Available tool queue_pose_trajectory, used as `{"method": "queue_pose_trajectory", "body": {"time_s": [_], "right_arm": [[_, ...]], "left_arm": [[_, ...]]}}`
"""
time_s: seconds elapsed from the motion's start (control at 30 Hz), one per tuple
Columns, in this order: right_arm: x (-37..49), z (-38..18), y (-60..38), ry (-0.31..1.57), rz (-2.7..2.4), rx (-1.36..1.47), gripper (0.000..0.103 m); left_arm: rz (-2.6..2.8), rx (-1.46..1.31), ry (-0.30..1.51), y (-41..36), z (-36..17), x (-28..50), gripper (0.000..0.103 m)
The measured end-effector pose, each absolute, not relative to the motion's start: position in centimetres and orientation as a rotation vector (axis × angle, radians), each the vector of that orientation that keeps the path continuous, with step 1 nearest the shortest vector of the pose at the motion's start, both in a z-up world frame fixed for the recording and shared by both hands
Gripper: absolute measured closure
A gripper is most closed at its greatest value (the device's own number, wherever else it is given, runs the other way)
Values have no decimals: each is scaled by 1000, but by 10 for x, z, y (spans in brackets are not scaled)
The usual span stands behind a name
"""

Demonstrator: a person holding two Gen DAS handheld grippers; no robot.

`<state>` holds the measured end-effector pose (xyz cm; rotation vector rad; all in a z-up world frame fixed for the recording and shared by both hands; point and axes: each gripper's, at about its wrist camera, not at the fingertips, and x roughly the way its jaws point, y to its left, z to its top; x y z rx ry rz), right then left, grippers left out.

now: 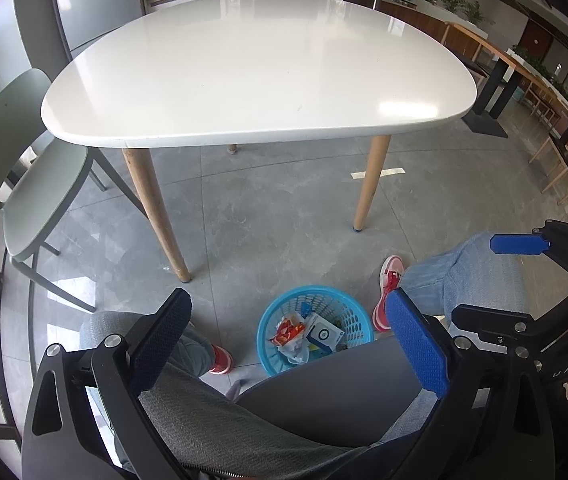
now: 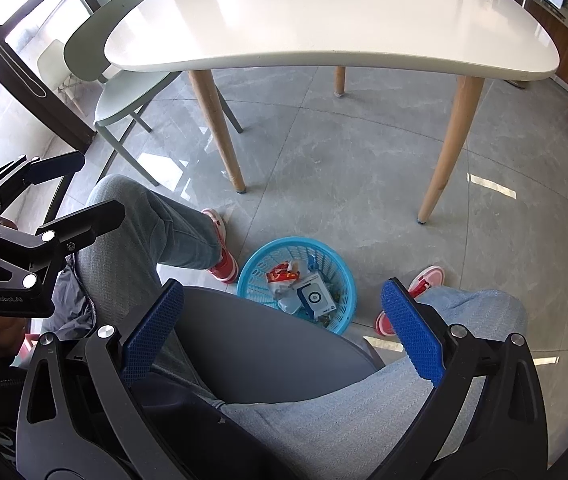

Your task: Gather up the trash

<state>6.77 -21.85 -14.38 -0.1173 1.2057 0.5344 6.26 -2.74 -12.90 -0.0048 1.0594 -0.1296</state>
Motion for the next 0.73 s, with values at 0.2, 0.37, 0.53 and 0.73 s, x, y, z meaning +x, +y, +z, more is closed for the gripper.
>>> {"method": "queue_pose_trajectory", "body": {"time_s": [0.2,0.37,0.53,0.73], "right_arm": [[68,-143,-220,1208,534,-117,9],[69,-143,-220,1213,532,-116,9],[69,-143,-220,1211,532,-116,9],[68,-137,-221,1162,546,-87,9]], "left_arm": [[-134,-2,1062,-28,-130,63,7],[-136,-1,1065,-28,-130,64,7],[-135,-2,1067,-27,-129,64,7],[-145,-14,1032,-24,-122,62,7]]}}
